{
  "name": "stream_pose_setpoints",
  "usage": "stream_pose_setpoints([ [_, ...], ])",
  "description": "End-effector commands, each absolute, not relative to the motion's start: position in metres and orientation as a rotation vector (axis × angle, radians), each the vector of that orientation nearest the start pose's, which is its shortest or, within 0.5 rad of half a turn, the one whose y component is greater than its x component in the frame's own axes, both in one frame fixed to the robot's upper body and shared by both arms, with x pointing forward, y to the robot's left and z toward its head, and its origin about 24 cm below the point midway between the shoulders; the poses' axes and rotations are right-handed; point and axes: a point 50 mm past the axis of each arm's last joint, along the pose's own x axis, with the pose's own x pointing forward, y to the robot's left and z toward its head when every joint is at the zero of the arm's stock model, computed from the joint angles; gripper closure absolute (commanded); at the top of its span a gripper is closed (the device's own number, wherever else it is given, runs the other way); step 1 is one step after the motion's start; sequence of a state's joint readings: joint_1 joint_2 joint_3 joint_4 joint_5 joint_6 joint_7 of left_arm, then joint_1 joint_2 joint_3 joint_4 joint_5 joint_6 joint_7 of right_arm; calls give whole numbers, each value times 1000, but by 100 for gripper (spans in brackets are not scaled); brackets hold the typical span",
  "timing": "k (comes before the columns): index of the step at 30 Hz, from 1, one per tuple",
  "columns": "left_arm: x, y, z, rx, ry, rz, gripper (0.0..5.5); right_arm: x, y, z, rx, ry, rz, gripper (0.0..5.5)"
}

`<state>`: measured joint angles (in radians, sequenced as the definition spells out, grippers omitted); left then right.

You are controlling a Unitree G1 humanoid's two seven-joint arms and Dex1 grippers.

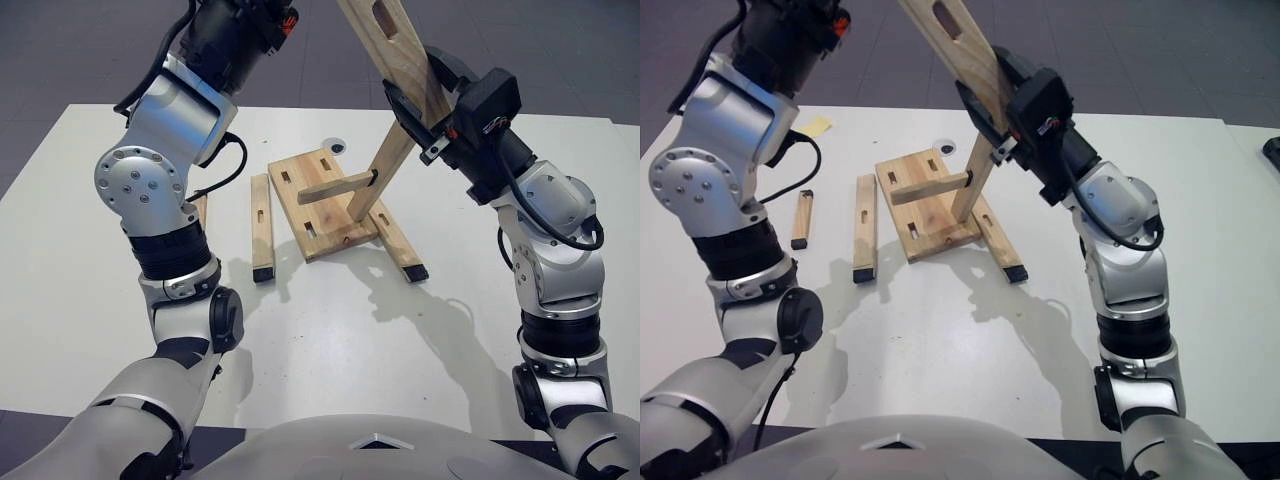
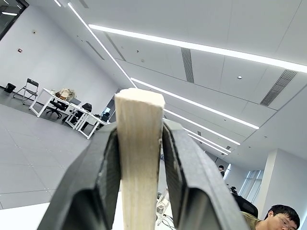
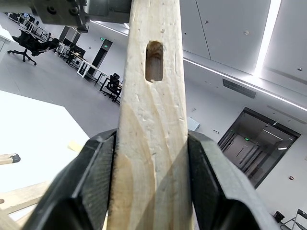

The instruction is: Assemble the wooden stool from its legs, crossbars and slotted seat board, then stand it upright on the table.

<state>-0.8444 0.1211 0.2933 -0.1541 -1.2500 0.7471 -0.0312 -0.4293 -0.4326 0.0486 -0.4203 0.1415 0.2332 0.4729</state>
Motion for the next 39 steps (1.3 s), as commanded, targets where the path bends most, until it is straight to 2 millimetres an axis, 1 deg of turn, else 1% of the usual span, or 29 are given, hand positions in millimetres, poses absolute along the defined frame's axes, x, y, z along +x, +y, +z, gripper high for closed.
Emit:
stream_pose_setpoints([
  [1, 302, 105, 287, -813, -262, -927, 436, 271, -131, 223, -465, -514, 653, 346],
  [7, 296, 97, 287, -782, -259, -966, 438, 272, -128, 222, -473, -516, 665, 346],
  [22, 292, 94, 286, -770, -267, -989, 438, 275, -128, 218, -492, -501, 671, 346],
  [23, 292, 93, 286, -770, -267, -993, 401, 275, -128, 218, -492, -500, 671, 346],
  [25, 291, 92, 285, -767, -267, -1002, 371, 275, -128, 217, -493, -499, 668, 346],
  [26, 290, 92, 285, -766, -267, -1005, 394, 276, -127, 217, -493, -499, 666, 346],
  [28, 290, 91, 285, -763, -269, -1011, 413, 276, -127, 216, -497, -498, 665, 346],
  [35, 293, 96, 282, -780, -280, -1008, 416, 277, -127, 215, -501, -500, 663, 346],
  [39, 293, 97, 282, -747, -288, -999, 416, 277, -127, 215, -503, -499, 661, 346],
])
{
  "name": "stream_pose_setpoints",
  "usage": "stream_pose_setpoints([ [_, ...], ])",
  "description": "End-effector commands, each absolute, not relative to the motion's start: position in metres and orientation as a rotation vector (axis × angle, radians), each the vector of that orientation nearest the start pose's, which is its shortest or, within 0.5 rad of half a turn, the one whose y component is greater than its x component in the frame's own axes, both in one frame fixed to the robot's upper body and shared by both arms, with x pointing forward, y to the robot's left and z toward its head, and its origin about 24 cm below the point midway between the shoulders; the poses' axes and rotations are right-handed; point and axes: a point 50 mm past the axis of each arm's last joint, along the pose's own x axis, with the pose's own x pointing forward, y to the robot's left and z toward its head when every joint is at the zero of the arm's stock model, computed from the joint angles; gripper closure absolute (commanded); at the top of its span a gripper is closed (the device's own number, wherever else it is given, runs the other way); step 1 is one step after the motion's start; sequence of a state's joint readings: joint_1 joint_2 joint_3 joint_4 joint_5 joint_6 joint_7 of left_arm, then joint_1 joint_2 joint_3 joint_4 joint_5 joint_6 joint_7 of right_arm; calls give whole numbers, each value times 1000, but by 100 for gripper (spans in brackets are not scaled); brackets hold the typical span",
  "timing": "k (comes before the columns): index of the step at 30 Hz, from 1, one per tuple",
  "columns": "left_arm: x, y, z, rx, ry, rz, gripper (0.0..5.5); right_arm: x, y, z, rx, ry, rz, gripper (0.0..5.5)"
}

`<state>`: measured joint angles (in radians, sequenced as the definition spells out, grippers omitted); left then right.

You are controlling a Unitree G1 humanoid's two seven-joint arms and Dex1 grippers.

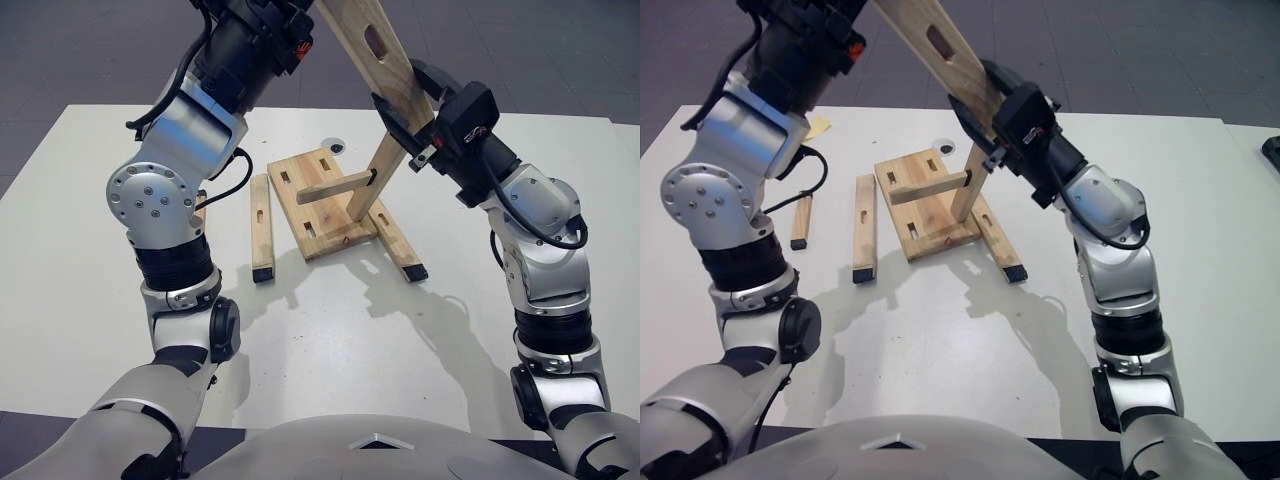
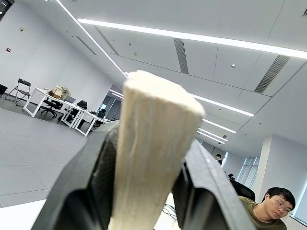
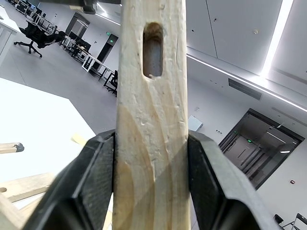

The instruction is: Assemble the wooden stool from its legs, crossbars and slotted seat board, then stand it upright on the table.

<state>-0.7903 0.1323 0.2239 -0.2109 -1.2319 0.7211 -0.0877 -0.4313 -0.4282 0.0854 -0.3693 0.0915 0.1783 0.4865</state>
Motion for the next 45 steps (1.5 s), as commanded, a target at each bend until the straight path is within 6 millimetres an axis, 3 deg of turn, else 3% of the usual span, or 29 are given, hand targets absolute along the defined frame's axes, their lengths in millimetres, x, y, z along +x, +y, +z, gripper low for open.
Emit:
stream_pose_setpoints([
  [1, 293, 97, 281, -721, -290, -991, 417, 278, -128, 215, -503, -499, 660, 346],
  [12, 293, 95, 279, -631, -351, -963, 434, 279, -130, 215, -506, -494, 637, 346],
  [25, 285, 98, 291, -710, -426, -999, 436, 280, -128, 213, -527, -493, 629, 346],
  [34, 284, 95, 286, -684, -421, -975, 445, 285, -131, 213, -546, -490, 613, 203],
  [39, 290, 110, 287, -621, -477, -852, 445, 277, -140, 215, -547, -481, 650, 121],
  [45, 293, 138, 306, -546, -632, -687, 446, 252, -178, 253, -216, -557, 693, 29],
])
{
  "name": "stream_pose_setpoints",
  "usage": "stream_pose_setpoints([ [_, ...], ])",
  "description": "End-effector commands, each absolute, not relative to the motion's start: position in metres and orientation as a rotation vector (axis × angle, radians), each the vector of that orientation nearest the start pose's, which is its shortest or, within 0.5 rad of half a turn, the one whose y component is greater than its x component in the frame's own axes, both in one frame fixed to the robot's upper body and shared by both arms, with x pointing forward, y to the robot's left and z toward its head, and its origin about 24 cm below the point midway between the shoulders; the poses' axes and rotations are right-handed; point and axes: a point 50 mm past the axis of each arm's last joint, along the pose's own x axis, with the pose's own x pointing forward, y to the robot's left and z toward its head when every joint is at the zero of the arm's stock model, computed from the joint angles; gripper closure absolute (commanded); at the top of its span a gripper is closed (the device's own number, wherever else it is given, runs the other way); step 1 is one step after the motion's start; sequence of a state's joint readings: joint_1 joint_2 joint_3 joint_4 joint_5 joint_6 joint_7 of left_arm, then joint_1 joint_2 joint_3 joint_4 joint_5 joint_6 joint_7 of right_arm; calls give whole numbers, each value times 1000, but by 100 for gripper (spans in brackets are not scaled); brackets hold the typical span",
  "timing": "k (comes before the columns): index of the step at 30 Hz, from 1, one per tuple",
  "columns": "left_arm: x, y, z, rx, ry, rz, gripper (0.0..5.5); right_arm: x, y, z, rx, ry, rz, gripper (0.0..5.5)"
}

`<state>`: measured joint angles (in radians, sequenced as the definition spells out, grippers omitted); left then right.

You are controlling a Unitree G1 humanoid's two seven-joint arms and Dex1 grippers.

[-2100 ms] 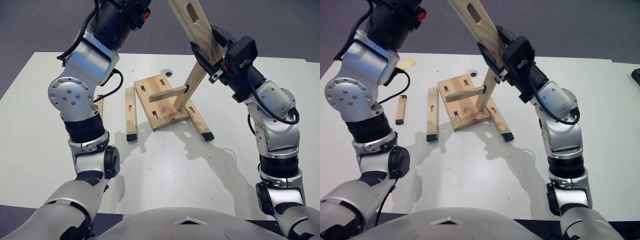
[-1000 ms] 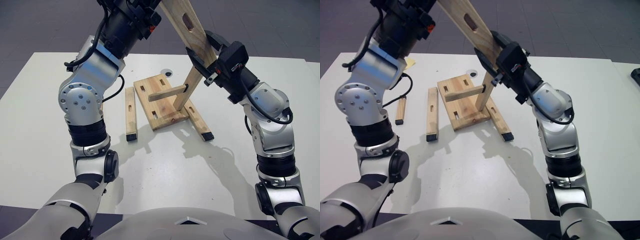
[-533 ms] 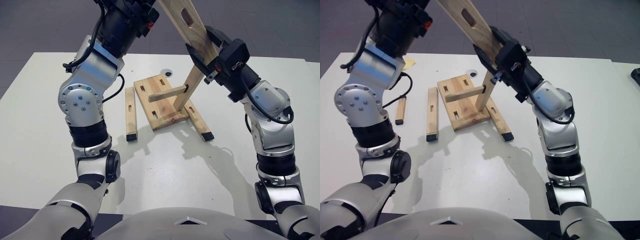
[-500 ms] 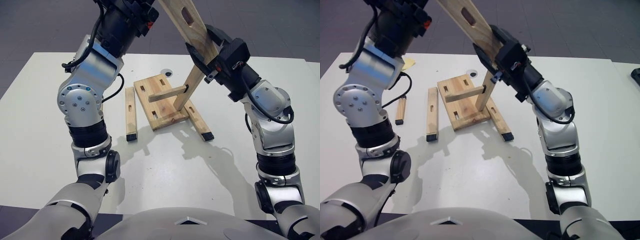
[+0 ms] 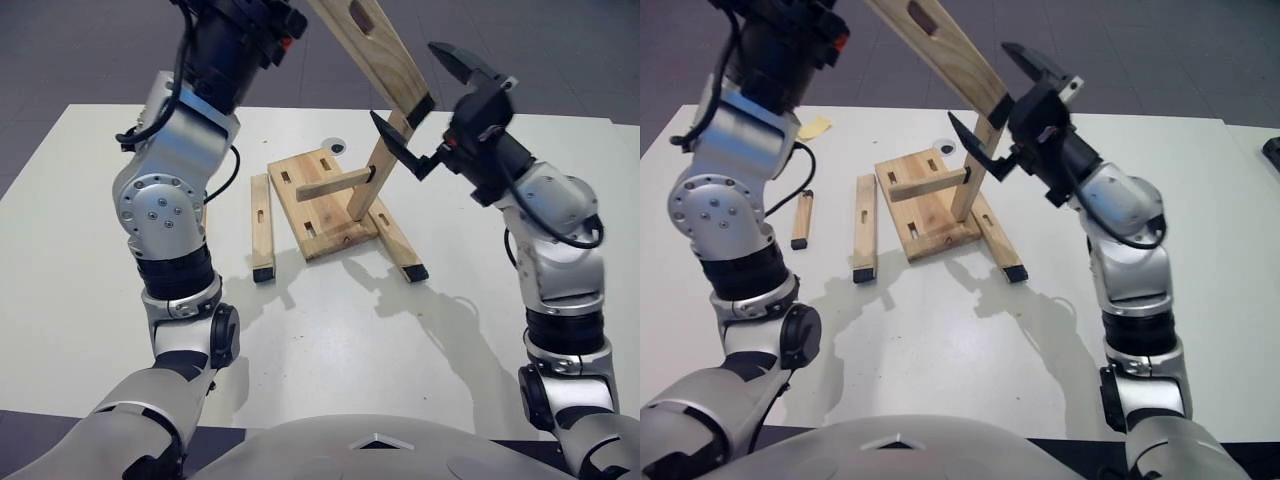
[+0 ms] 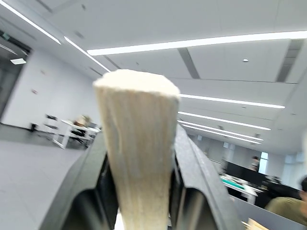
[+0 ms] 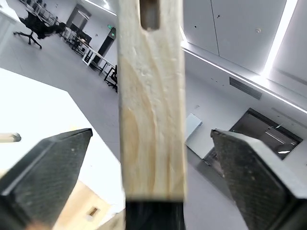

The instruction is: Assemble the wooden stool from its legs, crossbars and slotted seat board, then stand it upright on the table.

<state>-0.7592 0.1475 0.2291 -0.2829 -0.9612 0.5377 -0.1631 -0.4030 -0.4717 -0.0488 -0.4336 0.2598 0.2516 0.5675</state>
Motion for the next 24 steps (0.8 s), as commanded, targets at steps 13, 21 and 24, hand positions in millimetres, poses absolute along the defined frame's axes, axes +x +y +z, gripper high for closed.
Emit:
stream_pose_setpoints([
  [13, 280, 221, 271, -414, -549, -203, 446, 321, -215, 152, -340, -47, 61, 10],
  [21, 271, 213, 230, -329, -387, -144, 446, 268, -190, 103, -295, 190, 426, 10],
  [24, 271, 209, 230, -341, -397, -132, 446, 255, -181, 92, -239, 271, 509, 10],
])
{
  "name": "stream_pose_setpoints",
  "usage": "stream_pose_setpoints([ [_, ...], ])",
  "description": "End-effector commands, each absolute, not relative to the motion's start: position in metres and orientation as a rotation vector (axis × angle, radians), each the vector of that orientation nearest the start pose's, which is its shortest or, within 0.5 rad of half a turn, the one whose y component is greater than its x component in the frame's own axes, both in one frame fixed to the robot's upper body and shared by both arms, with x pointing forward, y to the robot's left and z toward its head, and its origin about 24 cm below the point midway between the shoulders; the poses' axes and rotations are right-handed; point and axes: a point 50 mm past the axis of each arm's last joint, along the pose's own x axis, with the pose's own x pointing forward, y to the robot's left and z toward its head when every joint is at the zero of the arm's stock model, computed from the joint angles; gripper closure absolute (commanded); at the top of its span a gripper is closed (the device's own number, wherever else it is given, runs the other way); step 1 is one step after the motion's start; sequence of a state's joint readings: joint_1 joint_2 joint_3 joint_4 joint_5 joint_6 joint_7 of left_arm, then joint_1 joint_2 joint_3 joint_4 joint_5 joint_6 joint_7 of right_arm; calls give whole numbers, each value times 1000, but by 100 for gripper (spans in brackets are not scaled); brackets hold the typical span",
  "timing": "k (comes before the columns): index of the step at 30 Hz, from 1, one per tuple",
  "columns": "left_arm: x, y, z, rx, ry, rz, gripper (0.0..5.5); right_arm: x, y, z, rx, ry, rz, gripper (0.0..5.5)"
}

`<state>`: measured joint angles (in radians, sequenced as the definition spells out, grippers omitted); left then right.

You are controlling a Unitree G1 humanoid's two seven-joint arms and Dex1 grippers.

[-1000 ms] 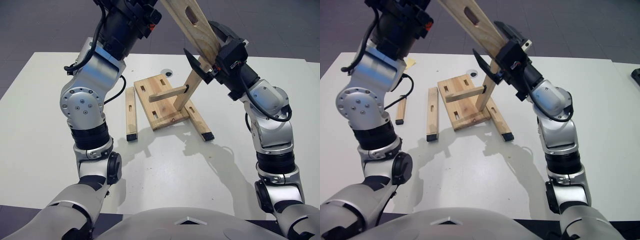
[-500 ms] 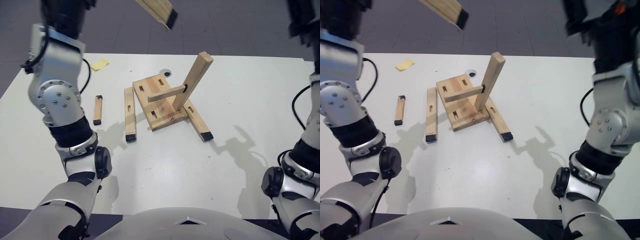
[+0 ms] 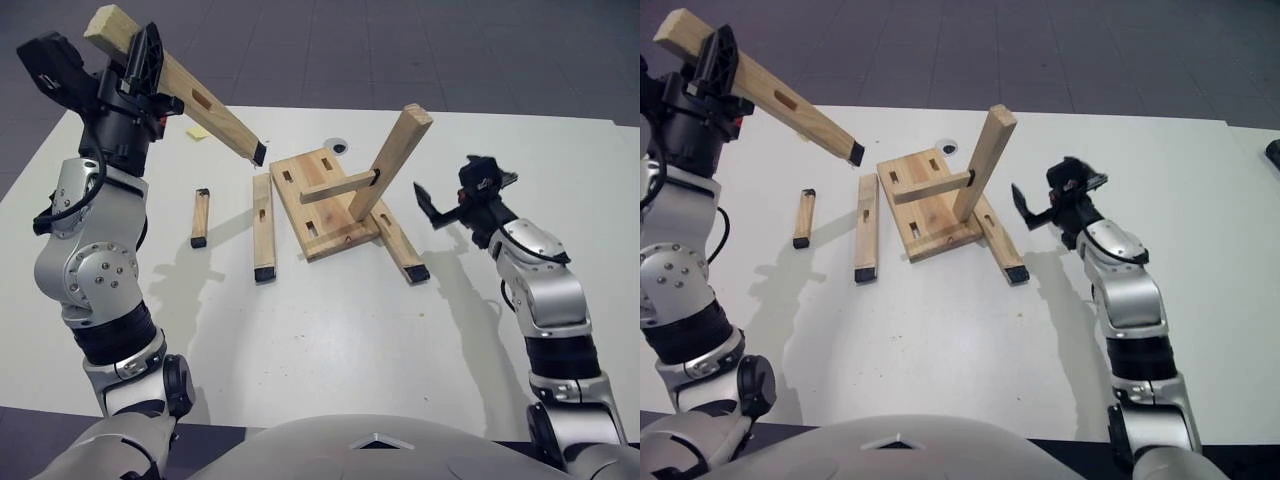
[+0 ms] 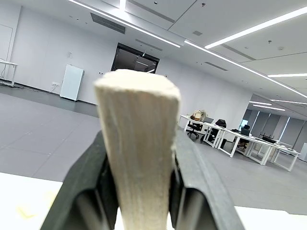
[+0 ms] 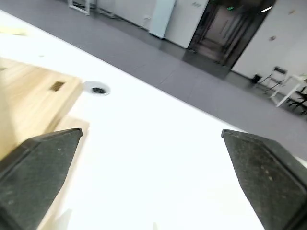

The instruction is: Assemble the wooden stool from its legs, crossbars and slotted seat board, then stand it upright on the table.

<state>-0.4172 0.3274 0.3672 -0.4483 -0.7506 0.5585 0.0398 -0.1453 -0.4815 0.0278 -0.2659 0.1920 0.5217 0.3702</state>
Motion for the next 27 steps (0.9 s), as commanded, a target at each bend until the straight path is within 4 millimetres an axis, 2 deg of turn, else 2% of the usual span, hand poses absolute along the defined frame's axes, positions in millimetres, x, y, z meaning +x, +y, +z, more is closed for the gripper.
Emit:
stream_pose_setpoints([
  [1, 271, 208, 230, -346, -399, -133, 446, 255, -178, 89, -222, 290, 525, 10],
  [7, 272, 198, 222, -362, -364, -143, 446, 266, -165, 78, -232, 342, 554, 10],
  [9, 272, 195, 219, -361, -353, -144, 446, 270, -158, 76, -259, 342, 576, 10],
  [11, 272, 192, 214, -359, -337, -143, 446, 278, -155, 71, -358, 335, 555, 10],
  [13, 273, 188, 211, -353, -323, -148, 446, 283, -157, 70, -447, 318, 520, 10],
  [16, 273, 182, 208, -339, -307, -157, 446, 285, -160, 74, -445, 301, 502, 10],
  [24, 270, 169, 203, -354, -277, -188, 446, 286, -176, 69, -460, 336, 433, 10],
  [27, 269, 166, 201, -365, -269, -190, 446, 288, -176, 63, -483, 358, 442, 10],
])
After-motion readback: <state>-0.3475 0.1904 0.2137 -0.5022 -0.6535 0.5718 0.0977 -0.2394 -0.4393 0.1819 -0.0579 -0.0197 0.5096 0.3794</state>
